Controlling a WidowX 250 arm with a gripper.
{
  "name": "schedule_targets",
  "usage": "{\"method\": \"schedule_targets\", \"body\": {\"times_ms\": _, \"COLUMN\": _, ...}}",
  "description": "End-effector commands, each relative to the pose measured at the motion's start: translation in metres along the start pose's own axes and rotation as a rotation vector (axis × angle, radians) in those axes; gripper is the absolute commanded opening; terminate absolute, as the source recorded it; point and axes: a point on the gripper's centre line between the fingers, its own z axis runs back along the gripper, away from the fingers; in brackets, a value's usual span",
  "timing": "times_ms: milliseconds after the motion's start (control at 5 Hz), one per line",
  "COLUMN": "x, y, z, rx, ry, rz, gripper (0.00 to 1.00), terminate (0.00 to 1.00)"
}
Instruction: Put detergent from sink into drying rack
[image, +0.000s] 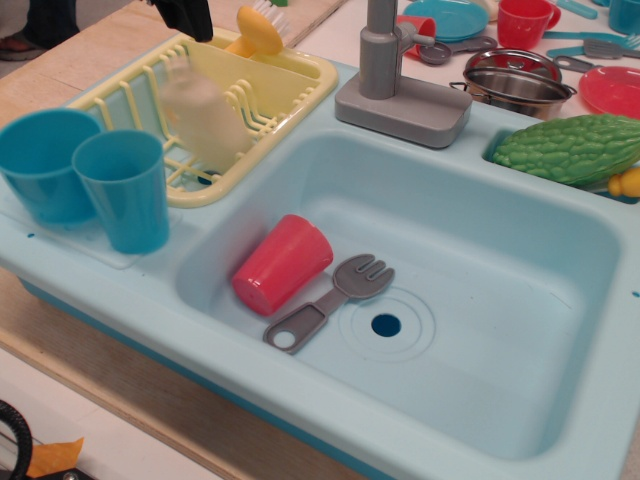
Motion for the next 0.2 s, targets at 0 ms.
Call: {"method": "schedule_targets", "body": {"times_ms": 0, "x": 0.0036, "y": -0.0013, "z": 0.0064, "rx": -0.026, "ry": -0.006, "rz": 0.009, "gripper": 1.0, "terminate": 1.0}}
